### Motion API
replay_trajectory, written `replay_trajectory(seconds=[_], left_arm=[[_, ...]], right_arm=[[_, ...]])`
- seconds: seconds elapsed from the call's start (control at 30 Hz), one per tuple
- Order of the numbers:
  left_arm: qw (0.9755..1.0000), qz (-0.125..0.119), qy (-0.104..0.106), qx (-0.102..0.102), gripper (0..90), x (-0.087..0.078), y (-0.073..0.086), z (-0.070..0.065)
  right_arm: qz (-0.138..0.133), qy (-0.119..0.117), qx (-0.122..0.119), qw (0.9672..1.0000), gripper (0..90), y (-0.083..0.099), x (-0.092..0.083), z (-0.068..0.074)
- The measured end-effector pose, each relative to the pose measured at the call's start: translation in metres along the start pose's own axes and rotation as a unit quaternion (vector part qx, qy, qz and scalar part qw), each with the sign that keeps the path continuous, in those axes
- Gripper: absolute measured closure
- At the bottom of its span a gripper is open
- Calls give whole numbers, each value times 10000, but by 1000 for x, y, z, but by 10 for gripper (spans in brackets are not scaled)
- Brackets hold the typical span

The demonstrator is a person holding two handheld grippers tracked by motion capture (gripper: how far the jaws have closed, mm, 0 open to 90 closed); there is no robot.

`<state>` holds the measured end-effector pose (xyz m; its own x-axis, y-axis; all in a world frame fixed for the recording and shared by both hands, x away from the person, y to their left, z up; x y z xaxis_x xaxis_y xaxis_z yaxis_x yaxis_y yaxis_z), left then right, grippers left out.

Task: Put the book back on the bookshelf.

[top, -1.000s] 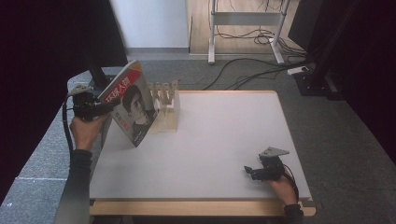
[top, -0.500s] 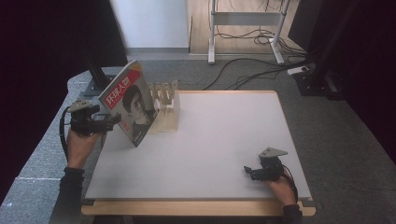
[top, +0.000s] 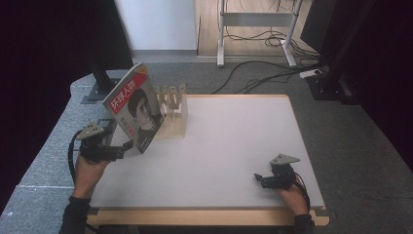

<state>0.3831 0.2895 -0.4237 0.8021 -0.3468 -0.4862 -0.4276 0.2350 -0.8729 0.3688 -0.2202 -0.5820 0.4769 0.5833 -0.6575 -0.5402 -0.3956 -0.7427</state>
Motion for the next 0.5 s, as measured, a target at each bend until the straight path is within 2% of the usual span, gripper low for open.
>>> replay_trajectory(seconds=[0.2, 0.37, 0.5], left_arm=[[9996, 120, 200, 129, 0, 9, 18, -21], [9985, 223, 469, 175, 0, 22, 35, -39], [9961, 504, 541, 479, 0, 38, 50, -58]], right_arm=[[0, 3, 1, 10000, 131, 0, 0, 0], [-2, 9, -1, 10000, 131, 0, 0, 0], [-2, 14, -11, 10000, 131, 0, 0, 0]])
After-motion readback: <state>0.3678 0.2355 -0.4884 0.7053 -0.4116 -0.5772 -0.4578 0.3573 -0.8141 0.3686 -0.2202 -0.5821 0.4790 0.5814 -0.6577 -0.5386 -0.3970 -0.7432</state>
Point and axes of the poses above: each handheld gripper's, and its own axes: x roughly forward along the jaws, y roughly out of its underside, z roughly to its left, the point moved 7 cm from there along x, roughly forward along the jaws, and after that the axes turned 10 degrees about -y, right-handed, at the moved point
